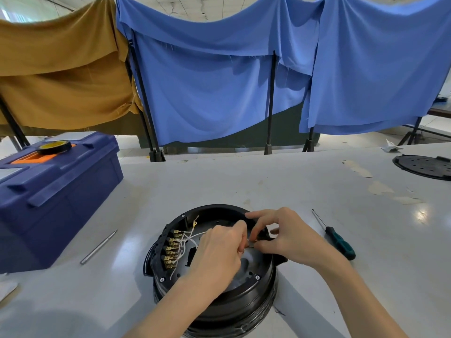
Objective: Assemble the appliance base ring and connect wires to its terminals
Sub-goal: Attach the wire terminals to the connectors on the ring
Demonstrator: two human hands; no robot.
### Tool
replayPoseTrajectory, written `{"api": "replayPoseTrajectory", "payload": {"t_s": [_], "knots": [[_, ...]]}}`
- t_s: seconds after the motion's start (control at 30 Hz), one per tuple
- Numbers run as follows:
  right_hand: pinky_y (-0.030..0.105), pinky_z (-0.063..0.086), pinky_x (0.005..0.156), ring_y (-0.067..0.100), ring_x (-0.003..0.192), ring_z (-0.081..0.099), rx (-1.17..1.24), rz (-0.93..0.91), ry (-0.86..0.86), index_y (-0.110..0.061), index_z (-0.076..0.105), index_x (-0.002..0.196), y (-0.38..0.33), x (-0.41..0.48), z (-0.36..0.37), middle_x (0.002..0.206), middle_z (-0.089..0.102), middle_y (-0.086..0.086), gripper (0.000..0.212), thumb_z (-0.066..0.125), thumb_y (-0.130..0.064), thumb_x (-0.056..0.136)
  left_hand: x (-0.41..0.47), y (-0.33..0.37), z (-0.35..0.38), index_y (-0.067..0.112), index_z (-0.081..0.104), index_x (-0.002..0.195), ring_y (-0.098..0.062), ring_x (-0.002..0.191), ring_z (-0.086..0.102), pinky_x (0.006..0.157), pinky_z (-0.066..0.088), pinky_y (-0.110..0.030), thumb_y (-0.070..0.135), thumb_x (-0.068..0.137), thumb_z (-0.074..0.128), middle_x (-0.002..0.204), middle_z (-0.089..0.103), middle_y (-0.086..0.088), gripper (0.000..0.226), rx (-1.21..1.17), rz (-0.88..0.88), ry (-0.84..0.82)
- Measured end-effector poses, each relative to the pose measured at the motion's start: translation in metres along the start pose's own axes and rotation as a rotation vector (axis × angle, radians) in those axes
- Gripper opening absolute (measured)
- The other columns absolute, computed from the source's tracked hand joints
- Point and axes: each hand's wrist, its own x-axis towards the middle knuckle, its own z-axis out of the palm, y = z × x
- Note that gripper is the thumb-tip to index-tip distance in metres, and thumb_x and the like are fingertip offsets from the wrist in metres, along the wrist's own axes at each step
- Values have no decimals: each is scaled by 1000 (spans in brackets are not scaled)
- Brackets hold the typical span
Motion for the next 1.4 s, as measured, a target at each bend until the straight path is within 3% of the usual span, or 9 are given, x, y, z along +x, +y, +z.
{"api": "replayPoseTrajectory", "payload": {"t_s": [0.27, 0.43, 0.57, 0.7, 0.87, 1.03, 1.13, 1.3, 1.4], "knots": [[36, 50, 79, 8, 90, 53, -391, -40, -33, -28, 64, 61, -18, 5, 11, 121, 62, -18, 21, 63, -11, 73, 3, 5, -7, 30, 28, 64, -12, 63, 41, 52, 27, -20, -1, 81, 53, 66, 39, 13, 43, -5, 24, 11], [37, 51, 68, 19, 79, 55, -474, -80, -27, -30, 46, 57, -21, 3, 15, 91, 69, -7, 29, 55, -6, 70, 3, 5, -9, 27, 39, 85, -13, 78, 49, 65, 36, -24, 11, 88, 55, 81, 44, 13, 23, 91, 0, -2], [34, 50, 68, 22, 84, 57, -509, -89, -25, -22, 57, 66, -23, 1, 16, 99, 68, -7, 16, 57, -7, 71, 1, 10, -14, 23, 50, 106, -21, 93, 57, 69, 36, -28, 16, 92, 51, 102, 56, 5, 16, 258, -23, -87], [29, 47, 84, 16, 111, 56, -512, -51, -11, -18, 71, 79, -19, 0, 13, 134, 56, -17, 10, 62, -14, 79, -1, 13, -13, 21, 55, 116, -24, 100, 58, 67, 30, -30, 29, 95, 50, 113, 56, 2, 22, 465, -40, -164], [24, 45, 81, 10, 105, 58, -477, -55, 16, -17, 72, 76, -14, 0, 13, 134, 57, -17, 8, 65, -14, 78, 5, 11, -5, 21, 59, 120, -27, 105, 60, 71, 34, -32, 33, 98, 50, 113, 60, -6, 27, 523, -73, -231], [21, 42, 82, 9, 106, 59, -372, -62, 39, -17, 73, 77, -6, -2, 12, 130, 61, -13, 9, 66, -10, 78, 6, 12, 2, 18, 58, 103, -27, 93, 61, 60, 29, -32, 26, 93, 56, 99, 54, -1, 13, 561, 56, -233], [18, 50, 84, -4, 99, 63, -21, -27, 164, -14, 72, 78, 1, -5, 4, 109, 71, -11, 11, 67, -7, 84, 8, 10, 5, 16, 60, 98, -29, 85, 62, 50, 17, -29, 18, 90, 57, 84, 38, 0, 8, 593, 117, -234], [34, 56, 83, 15, 82, 72, 283, 111, 381, -13, 74, 96, 18, -3, 6, 87, 75, -3, 17, 58, -7, 93, 8, 7, 6, 22, 60, 92, -27, 86, 63, 56, 27, -30, 18, 90, 59, 94, 62, -1, 5, 576, 83, -249], [25, 55, 69, 9, 77, 70, 375, 156, 410, -18, 75, 90, 22, 0, 18, 80, 74, -5, 21, 57, -8, 94, 9, 5, 5, 23, 61, 98, -25, 96, 62, 65, 33, -31, 20, 94, 56, 101, 62, 1, 7, 511, 60, -250]]}}
